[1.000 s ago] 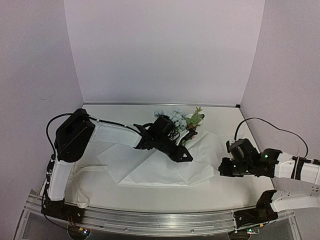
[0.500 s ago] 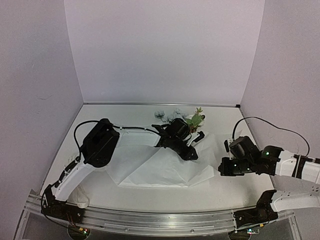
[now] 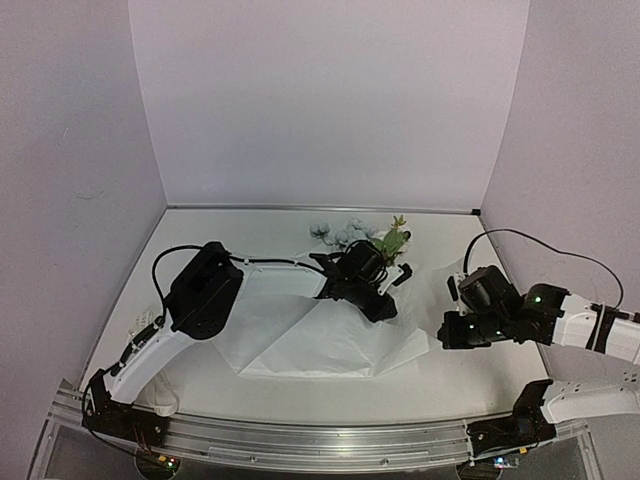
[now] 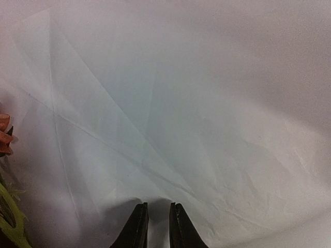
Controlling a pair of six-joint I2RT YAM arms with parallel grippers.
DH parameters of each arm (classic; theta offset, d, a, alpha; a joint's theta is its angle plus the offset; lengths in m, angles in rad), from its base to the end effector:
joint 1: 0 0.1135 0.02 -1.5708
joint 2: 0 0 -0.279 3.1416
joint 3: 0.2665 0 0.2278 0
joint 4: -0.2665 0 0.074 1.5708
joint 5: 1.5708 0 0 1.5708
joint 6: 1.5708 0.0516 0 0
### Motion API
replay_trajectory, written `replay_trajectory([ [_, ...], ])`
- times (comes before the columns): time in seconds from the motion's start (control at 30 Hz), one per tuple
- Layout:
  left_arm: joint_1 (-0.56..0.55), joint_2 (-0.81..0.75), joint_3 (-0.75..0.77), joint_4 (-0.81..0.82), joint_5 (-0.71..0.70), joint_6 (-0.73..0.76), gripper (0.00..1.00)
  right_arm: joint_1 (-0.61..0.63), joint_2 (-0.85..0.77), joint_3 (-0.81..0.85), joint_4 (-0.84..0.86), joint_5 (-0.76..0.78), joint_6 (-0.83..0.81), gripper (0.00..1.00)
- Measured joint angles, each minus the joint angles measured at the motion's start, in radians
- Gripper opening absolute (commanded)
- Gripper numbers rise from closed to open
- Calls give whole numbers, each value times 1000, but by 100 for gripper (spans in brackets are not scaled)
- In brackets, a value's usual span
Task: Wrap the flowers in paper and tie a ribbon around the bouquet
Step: Fold the one-fourth-folded wrapping paper at the center of the board.
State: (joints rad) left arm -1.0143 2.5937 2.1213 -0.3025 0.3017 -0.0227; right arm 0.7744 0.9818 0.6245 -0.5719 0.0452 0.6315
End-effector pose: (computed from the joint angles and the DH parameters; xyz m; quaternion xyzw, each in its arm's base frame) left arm 0.2877 -0.4914 0.1260 0.4848 0.7739 -0.3102 0.2641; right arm 0.1210 0.1151 0.2243 -0.0606 0.9468 0.1874 0.2544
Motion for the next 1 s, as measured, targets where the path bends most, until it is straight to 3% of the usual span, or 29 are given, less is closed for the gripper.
replay_trajectory([
  [0.3, 5, -108, -130, 61, -9, -7, 30, 8, 13, 26, -94, 66, 2, 0],
  [0.53, 16, -348, -341, 137, 2, -49, 29, 8, 12, 27, -144, 113, 12, 0],
  [0.77, 33, -709, -747, 232, 37, -171, 17, 8, -18, 27, -192, 171, 49, 0],
  [1.0, 38, -979, -1142, 213, 65, -304, 26, 32, -16, 38, -207, 204, 64, 0],
])
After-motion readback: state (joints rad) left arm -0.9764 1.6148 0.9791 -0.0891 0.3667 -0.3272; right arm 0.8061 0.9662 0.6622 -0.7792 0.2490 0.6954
